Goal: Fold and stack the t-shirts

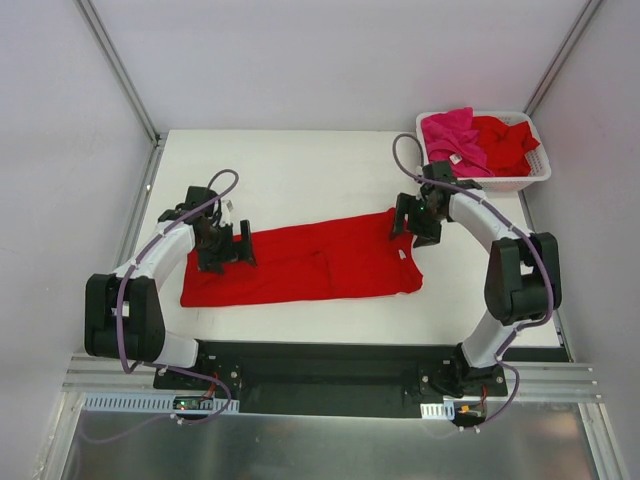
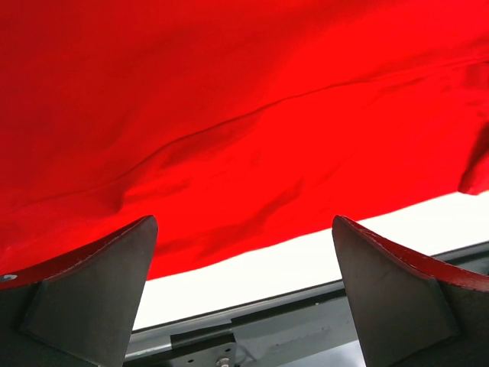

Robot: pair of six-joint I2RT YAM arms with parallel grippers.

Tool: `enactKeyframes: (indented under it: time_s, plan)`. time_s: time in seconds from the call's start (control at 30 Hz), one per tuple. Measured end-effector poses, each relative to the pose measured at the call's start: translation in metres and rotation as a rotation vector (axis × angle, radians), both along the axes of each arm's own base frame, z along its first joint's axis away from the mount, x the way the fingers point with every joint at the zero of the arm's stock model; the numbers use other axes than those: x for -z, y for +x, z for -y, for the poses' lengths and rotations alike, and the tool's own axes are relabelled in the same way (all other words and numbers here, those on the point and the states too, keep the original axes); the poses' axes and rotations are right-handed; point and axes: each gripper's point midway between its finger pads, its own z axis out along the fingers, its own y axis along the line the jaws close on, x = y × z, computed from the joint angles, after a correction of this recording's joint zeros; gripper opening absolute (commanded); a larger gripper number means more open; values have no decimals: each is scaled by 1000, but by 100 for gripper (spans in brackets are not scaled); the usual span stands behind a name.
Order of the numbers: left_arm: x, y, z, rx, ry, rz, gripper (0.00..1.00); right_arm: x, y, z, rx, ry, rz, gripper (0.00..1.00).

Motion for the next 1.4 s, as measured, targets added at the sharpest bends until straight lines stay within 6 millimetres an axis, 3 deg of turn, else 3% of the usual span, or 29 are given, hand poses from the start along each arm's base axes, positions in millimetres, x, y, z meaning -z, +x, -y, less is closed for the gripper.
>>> enactKeyframes:
  time_s: [0.23, 0.4, 0.53, 0.67, 0.83, 0.93, 1.03, 1.27, 1.4]
  plan:
    - [-4, -3, 6, 13, -34, 14, 100, 14, 14, 10, 97, 120, -22, 78]
    - [-2, -9, 6, 18, -38, 6, 99, 9, 13, -5, 70, 190, -27, 80]
    - [0, -5, 5, 18, -32, -6, 99, 7, 0, -27, -7, 187, -37, 80]
    - [-4, 19, 2, 21, -4, -3, 99, -1, -31, -67, -190, 156, -28, 82]
    - [-26, 71, 5, 36, 3, 77, 99, -6, -66, -102, -389, 101, -1, 82]
    - [-31, 94, 8, 43, -9, 106, 99, -3, -70, -101, -415, 58, 4, 82]
    - [-22, 98, 10, 51, -15, 84, 99, 1, -66, -90, -403, -14, 18, 82]
    - [6, 86, 7, 87, 20, 5, 99, 8, -63, -68, -418, -216, 59, 82]
    - [3, 70, -4, 118, 179, -5, 99, 4, -56, -69, -443, -280, 95, 82]
